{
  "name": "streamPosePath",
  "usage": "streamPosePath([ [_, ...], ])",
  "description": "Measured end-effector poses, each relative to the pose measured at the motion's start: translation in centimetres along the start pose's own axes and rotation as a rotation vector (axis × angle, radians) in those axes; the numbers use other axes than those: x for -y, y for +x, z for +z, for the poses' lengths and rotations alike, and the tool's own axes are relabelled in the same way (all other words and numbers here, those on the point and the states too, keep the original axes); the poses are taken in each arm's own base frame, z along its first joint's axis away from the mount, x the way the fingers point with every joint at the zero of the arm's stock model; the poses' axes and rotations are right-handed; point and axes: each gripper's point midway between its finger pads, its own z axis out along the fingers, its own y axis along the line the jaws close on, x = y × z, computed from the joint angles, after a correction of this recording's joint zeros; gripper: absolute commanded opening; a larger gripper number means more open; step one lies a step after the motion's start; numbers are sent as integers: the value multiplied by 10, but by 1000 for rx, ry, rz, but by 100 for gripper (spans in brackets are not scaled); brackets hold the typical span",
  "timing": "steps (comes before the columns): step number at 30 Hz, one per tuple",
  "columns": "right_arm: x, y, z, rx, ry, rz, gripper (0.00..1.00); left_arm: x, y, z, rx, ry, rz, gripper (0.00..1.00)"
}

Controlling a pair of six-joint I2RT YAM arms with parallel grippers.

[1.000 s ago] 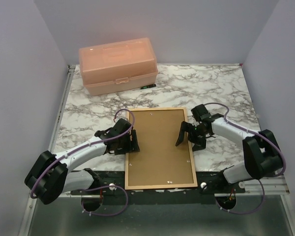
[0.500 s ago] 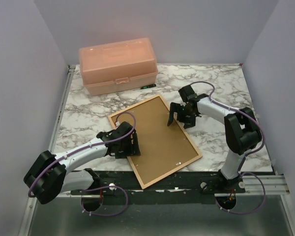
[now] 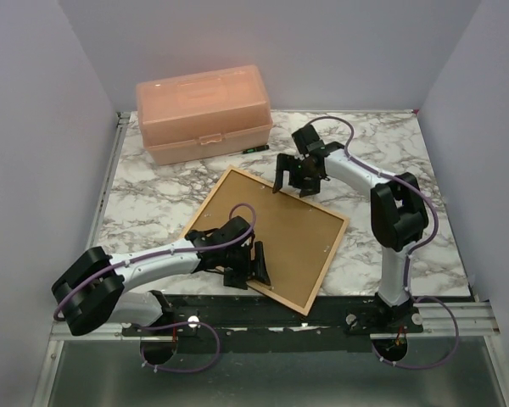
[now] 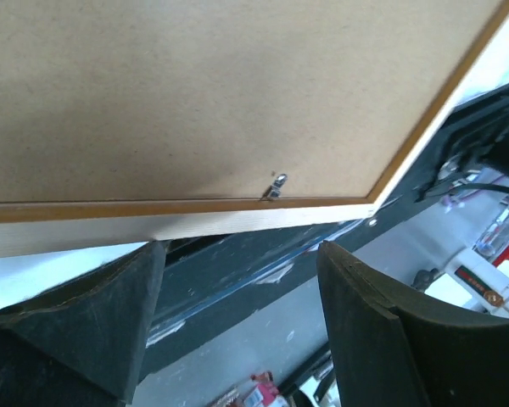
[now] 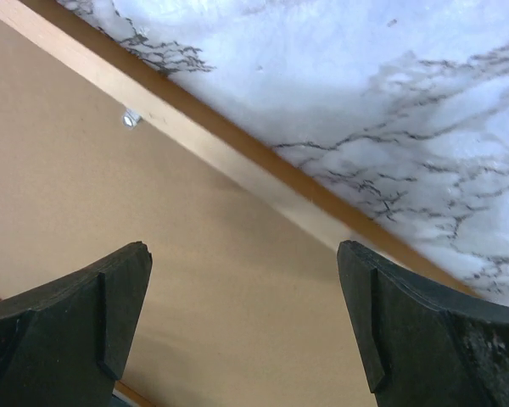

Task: Put the photo into the frame
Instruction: Adjust the photo frame at the center of the board.

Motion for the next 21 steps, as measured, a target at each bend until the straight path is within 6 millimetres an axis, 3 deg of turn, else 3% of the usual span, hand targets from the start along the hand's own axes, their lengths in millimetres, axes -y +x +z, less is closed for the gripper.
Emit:
streamPosePath([
  [6, 12, 9, -17, 15, 97, -15, 100, 34, -14, -4, 58, 119, 42, 75],
  [12, 28, 28, -68, 93, 139, -1, 100, 55, -19, -18, 98, 211, 81, 79],
  [15, 41, 51, -91, 117, 143, 27, 100, 67, -22, -30, 134, 272, 109, 80],
  [21, 75, 118, -104, 77, 168, 108, 99, 79, -45, -60, 236, 382, 134, 82],
])
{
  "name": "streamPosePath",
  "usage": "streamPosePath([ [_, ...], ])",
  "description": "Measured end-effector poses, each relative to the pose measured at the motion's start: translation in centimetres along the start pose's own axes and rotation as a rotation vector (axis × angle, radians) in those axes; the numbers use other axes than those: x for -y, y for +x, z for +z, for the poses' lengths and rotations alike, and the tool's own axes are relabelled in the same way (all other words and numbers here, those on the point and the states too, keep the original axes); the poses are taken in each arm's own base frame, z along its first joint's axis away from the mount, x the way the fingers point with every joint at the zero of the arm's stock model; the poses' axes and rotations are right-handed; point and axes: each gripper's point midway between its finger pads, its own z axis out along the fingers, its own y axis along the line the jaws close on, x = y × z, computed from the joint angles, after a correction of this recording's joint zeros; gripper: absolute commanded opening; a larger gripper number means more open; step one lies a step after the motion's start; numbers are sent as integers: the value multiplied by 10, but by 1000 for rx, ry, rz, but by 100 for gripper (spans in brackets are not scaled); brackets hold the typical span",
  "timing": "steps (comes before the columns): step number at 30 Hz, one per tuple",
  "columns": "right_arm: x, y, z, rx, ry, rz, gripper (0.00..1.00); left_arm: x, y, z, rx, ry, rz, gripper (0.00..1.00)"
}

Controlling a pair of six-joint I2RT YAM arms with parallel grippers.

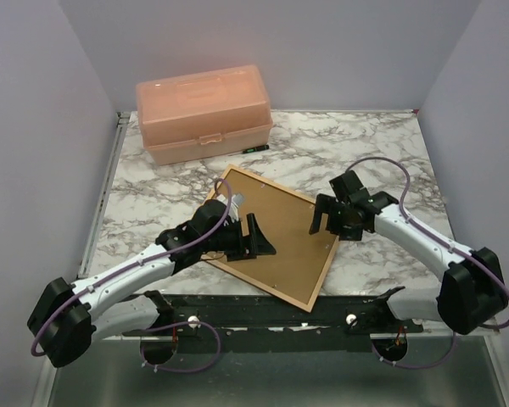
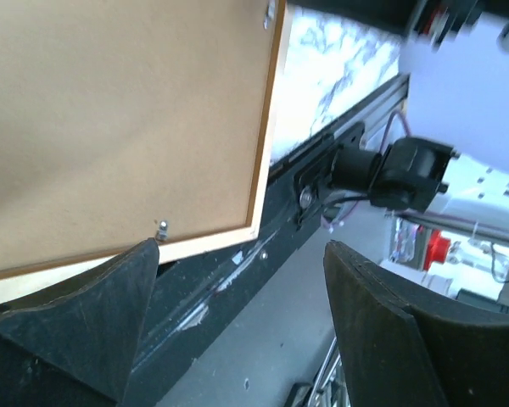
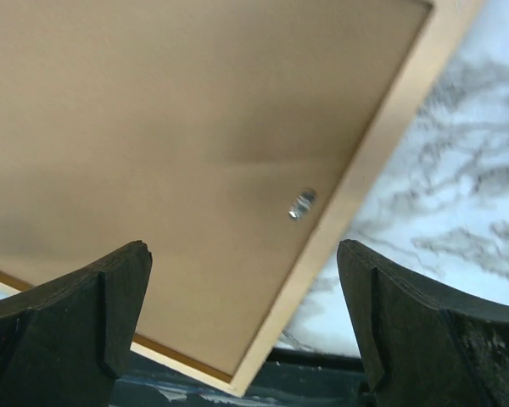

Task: Put the photo into the frame
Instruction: Adjust the photo frame at the center of the board.

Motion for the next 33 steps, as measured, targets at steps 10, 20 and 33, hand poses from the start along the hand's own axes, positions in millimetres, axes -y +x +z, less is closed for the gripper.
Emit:
streamPosePath([
  [10, 37, 56, -2, -37, 33, 127, 91, -70, -74, -54, 288, -89, -120, 83],
  [20, 45, 68, 34, -127, 113, 119, 72, -136, -116, -118, 440, -522, -146, 83],
  [33, 44, 51, 38, -55, 108, 105, 7, -205, -107, -126, 316, -757, -255, 82],
])
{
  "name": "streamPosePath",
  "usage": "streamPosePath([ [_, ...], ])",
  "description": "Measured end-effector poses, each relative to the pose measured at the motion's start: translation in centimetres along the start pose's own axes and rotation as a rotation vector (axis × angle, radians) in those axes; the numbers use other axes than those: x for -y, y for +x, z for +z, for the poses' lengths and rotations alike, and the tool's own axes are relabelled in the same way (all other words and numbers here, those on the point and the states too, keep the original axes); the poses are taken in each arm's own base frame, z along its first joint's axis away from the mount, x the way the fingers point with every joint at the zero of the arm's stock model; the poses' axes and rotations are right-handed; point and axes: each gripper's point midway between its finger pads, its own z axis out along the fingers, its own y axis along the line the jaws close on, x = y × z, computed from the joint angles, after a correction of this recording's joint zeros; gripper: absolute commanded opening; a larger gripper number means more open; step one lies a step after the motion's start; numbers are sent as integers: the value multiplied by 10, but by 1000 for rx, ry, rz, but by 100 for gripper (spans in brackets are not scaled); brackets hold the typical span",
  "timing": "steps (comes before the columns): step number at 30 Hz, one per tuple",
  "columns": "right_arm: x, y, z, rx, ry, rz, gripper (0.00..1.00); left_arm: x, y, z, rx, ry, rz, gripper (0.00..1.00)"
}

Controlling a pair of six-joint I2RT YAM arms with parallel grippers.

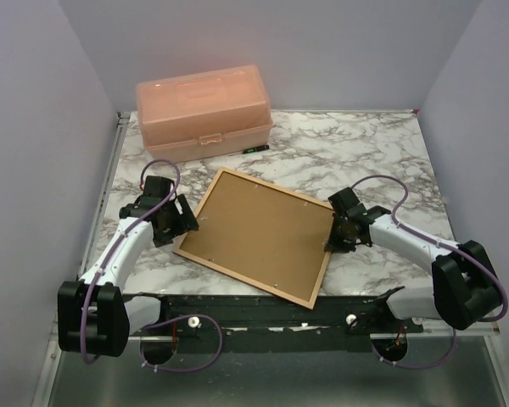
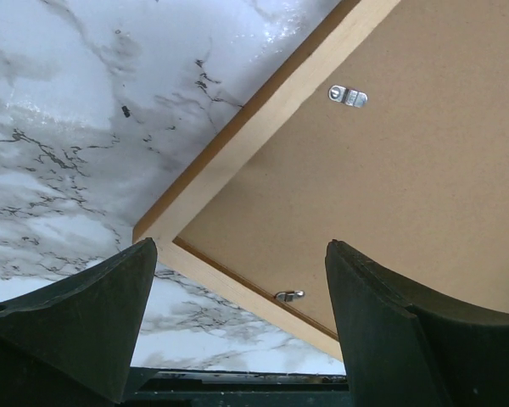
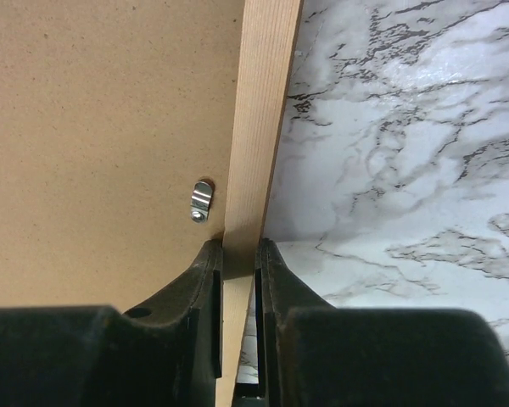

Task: Put the photo into the frame
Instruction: Adjust the photo frame at the center of the board.

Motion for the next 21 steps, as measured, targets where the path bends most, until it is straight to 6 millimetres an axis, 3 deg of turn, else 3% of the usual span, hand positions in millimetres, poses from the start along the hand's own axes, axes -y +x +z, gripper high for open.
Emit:
streamPosePath([
  [2, 1, -1, 0, 7, 7, -2, 1, -3, 1, 4, -13, -18, 1, 82],
  [6, 4, -7, 0, 33, 28, -9, 1, -8, 1, 5, -12, -42, 6, 82],
  [9, 7, -13, 1, 63, 44, -15, 12, -12, -2, 6, 2, -68, 5, 81],
  [14, 5, -23, 3, 70, 72, -36, 18, -20, -1, 12, -13, -110, 4, 80],
  [15, 4, -25, 4, 68, 74, -40, 23, -22, 1, 16, -27, -123, 4, 80],
  [17, 2, -28, 4, 65, 72, -49, 46, -24, 4, 20, -45, -136, 3, 80],
  [21, -4, -27, 3, 53, 43, -70, 74, -26, 7, 29, -75, -152, 3, 79],
])
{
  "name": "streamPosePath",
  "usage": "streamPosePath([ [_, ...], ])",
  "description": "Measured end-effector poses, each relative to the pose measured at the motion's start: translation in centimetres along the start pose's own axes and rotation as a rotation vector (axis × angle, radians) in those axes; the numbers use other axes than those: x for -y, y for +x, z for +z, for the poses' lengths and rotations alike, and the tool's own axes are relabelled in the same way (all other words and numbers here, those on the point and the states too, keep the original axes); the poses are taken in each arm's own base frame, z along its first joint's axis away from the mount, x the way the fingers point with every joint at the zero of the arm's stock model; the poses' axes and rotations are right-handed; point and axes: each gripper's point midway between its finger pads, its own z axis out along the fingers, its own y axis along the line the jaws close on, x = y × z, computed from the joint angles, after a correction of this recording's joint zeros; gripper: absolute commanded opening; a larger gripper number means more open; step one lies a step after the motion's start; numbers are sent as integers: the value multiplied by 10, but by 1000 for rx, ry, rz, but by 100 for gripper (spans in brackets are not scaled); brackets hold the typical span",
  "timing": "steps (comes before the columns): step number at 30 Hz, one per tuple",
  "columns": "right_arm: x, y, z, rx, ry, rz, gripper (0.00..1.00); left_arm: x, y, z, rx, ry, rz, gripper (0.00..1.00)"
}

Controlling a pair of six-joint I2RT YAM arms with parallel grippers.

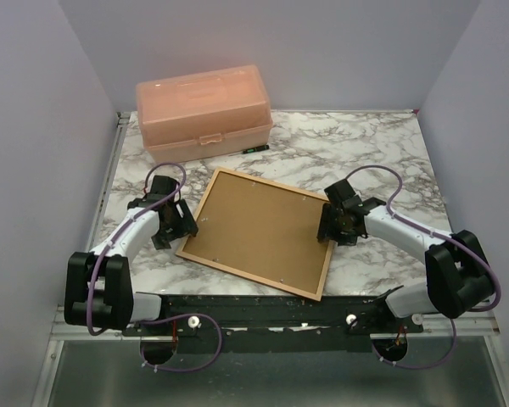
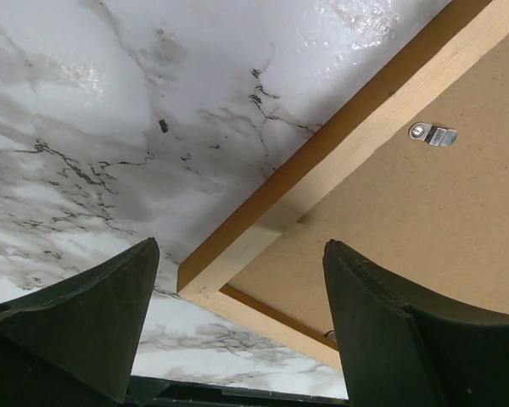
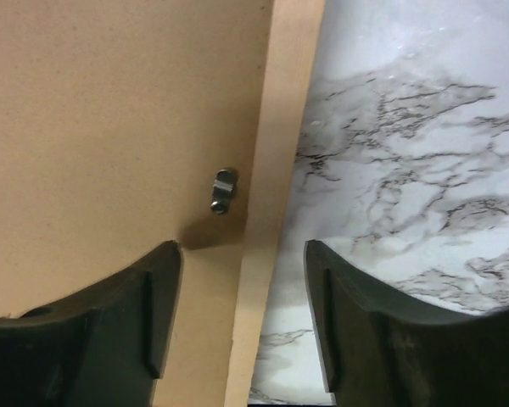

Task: Put the photo into the frame
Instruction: Adjust the photo frame at the center of the board.

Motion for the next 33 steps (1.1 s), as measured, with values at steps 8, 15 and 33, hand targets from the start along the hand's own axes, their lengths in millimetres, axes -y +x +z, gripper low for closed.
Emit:
streamPosePath([
  [8, -10, 5, -4, -39, -67, 8, 87, 19, 1, 4, -28, 96, 2, 76],
  [15, -17, 7, -7, -68, -122, 20, 87, 36, 15, 8, -57, 203, 22, 72],
  [33, -7, -20, 6, -93, -45, -104, 89, 38, 91, -12, 99, 345, 12, 72],
])
